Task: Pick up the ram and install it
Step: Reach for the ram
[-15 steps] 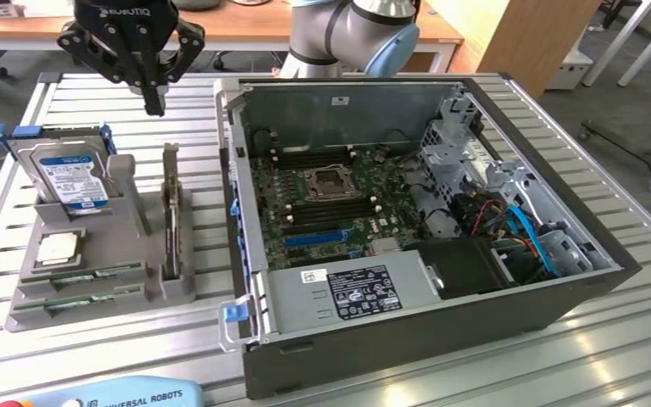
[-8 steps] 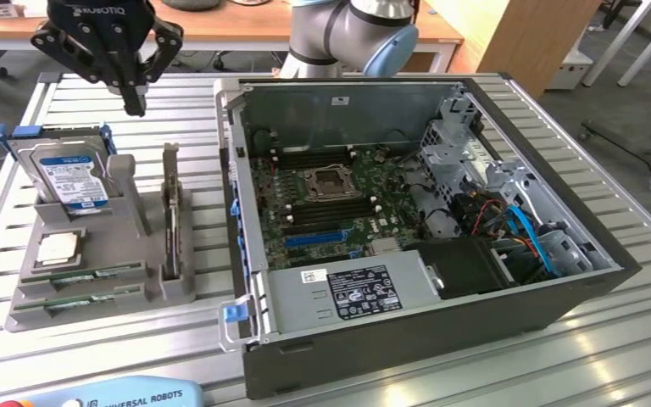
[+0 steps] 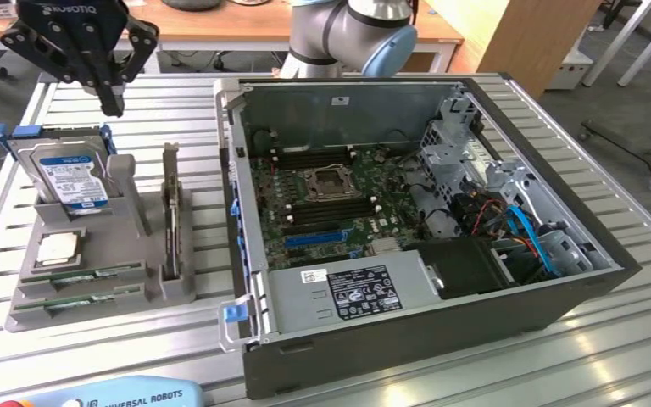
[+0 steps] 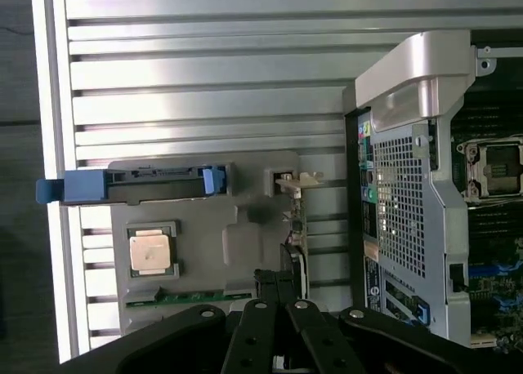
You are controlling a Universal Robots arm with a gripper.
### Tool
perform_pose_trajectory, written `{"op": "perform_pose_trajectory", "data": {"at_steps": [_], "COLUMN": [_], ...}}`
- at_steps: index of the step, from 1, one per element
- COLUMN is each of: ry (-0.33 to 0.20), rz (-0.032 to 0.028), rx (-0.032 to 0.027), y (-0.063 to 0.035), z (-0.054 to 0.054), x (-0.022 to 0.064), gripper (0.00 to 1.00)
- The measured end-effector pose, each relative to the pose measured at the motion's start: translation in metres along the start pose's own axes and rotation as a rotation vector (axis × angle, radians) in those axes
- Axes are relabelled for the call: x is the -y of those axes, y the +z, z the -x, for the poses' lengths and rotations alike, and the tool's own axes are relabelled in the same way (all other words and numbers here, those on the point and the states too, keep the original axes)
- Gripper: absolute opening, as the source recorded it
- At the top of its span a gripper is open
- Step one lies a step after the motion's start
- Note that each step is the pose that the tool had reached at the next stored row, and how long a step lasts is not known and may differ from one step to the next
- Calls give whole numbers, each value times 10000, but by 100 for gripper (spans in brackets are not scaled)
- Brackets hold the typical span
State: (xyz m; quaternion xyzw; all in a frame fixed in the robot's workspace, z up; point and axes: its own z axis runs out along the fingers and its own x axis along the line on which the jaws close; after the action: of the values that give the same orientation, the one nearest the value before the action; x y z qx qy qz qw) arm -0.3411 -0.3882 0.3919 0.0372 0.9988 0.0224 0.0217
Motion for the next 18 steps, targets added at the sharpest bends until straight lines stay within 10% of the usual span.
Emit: {"op": "perform_pose_trajectory", "data": {"at_steps": [18], "ry": [-2], "rz": [1], "rx": [13], "y": [-18], "z": [-443], "x": [17], "gripper": [10]}}
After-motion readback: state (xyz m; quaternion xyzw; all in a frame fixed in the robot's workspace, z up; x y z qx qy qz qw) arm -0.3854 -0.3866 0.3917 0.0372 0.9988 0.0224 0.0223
